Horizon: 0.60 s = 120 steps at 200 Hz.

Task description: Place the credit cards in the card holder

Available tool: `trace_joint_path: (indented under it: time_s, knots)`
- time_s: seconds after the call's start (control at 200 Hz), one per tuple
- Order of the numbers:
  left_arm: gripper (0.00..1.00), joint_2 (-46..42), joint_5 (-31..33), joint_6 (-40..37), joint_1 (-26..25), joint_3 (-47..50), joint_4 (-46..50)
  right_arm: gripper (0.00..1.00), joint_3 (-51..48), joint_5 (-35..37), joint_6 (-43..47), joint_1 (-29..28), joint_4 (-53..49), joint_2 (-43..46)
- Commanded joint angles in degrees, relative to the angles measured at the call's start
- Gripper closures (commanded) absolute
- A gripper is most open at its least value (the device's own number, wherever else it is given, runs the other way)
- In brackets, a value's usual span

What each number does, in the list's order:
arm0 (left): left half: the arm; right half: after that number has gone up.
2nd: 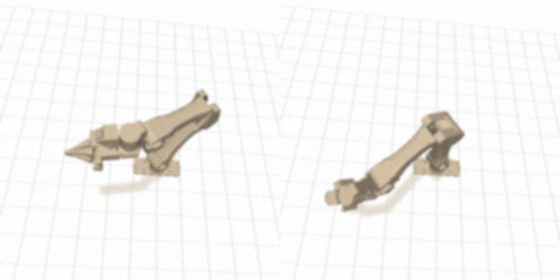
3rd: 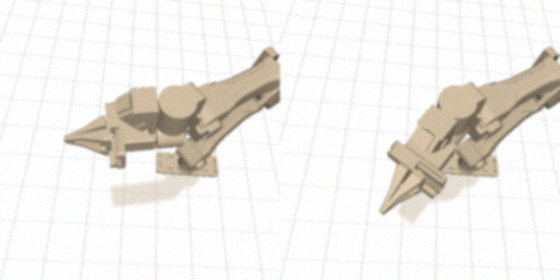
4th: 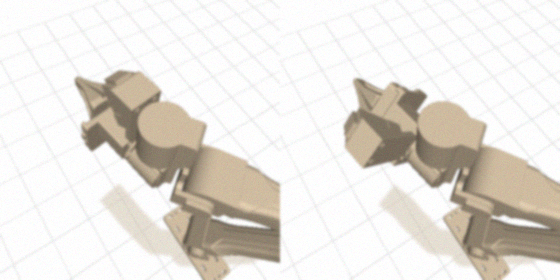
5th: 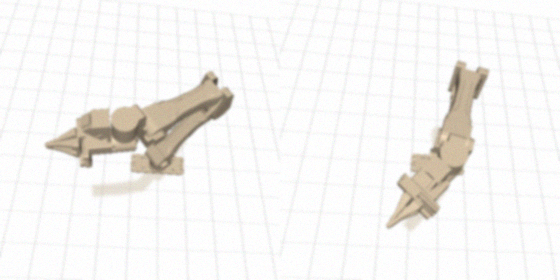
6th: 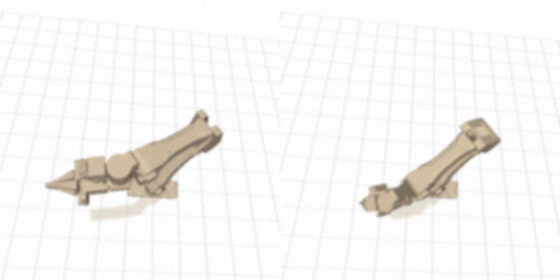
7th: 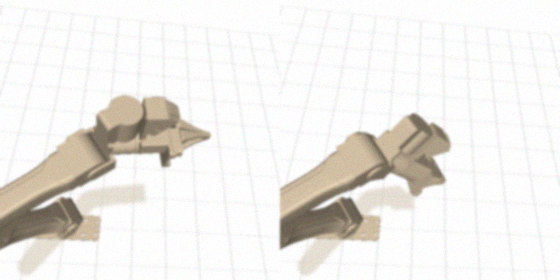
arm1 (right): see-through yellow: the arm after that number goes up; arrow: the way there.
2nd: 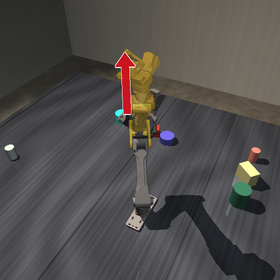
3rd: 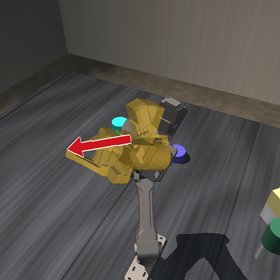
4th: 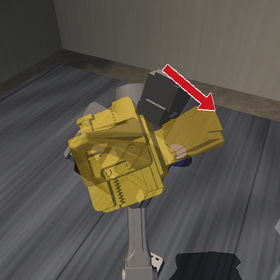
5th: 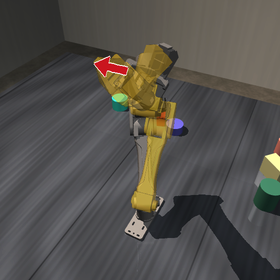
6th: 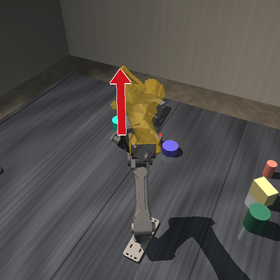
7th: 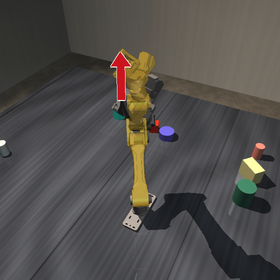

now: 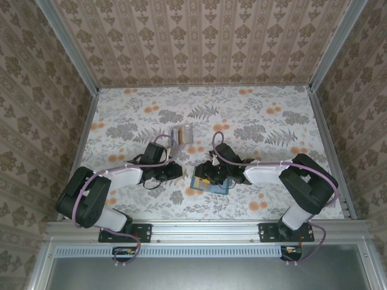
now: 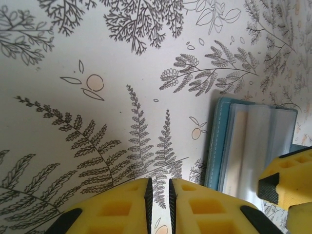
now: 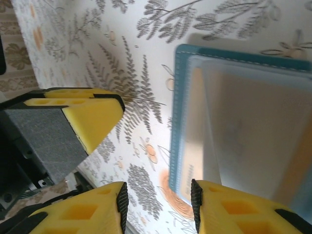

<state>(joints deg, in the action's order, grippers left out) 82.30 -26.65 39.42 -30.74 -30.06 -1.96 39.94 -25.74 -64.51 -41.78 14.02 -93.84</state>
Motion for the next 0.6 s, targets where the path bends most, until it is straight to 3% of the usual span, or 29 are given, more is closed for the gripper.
trace_joint_path:
  time_s: [0.0, 0.595]
  knots:
    - [0.80, -0.59, -0.52, -1.80, 0.24, 0.55, 1.49, 0.57, 1.36, -2.21, -1.23, -0.10, 2.91, -1.91]
    - [0.80, 1.60, -1.37, -1.11, 0.09, 0.18, -0.51, 0.44, -0.68, -3.98, -0.78, -0.09, 7.74, -1.12]
